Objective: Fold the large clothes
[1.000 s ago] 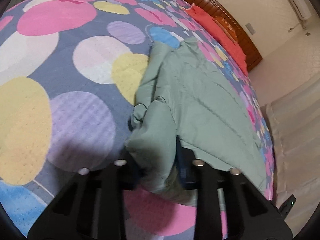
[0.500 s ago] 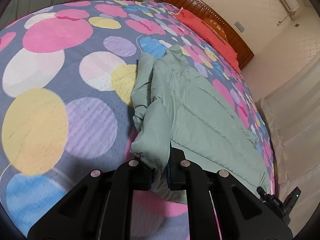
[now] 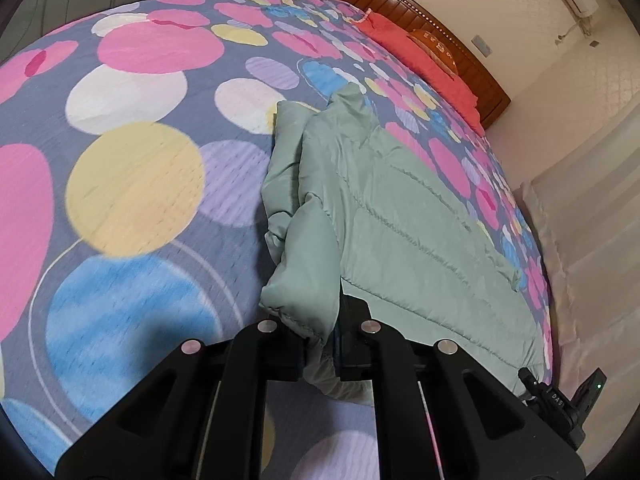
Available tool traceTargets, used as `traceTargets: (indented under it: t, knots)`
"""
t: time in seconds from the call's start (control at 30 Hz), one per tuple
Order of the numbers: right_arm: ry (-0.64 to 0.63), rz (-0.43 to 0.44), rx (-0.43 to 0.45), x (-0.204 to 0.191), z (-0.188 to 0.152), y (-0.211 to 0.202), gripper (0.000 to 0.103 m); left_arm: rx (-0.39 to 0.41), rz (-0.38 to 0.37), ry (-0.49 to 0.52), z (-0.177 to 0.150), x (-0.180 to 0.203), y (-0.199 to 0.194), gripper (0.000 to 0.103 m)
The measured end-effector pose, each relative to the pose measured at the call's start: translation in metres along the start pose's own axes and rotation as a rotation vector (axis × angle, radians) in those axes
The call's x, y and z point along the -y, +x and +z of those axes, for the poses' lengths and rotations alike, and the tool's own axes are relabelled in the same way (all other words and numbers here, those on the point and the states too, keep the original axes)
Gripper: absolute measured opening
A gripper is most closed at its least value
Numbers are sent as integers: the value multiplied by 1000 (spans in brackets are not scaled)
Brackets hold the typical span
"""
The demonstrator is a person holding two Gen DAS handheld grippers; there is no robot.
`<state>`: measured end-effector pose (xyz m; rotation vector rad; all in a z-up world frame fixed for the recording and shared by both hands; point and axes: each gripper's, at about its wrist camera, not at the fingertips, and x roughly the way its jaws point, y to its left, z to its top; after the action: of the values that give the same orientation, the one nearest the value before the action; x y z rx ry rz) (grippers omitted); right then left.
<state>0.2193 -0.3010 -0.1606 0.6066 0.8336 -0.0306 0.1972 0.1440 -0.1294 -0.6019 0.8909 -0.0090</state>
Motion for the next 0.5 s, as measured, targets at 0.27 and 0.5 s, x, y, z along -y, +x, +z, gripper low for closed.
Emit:
traceTargets:
  t: [0.27, 0.5]
  knots:
    - [7, 2, -14, 8, -21, -16, 17, -5, 19, 15, -22, -8, -16, 9]
    - [2, 3, -18, 11, -34, -29, 17, -4, 23, 29, -37, -12, -30, 9]
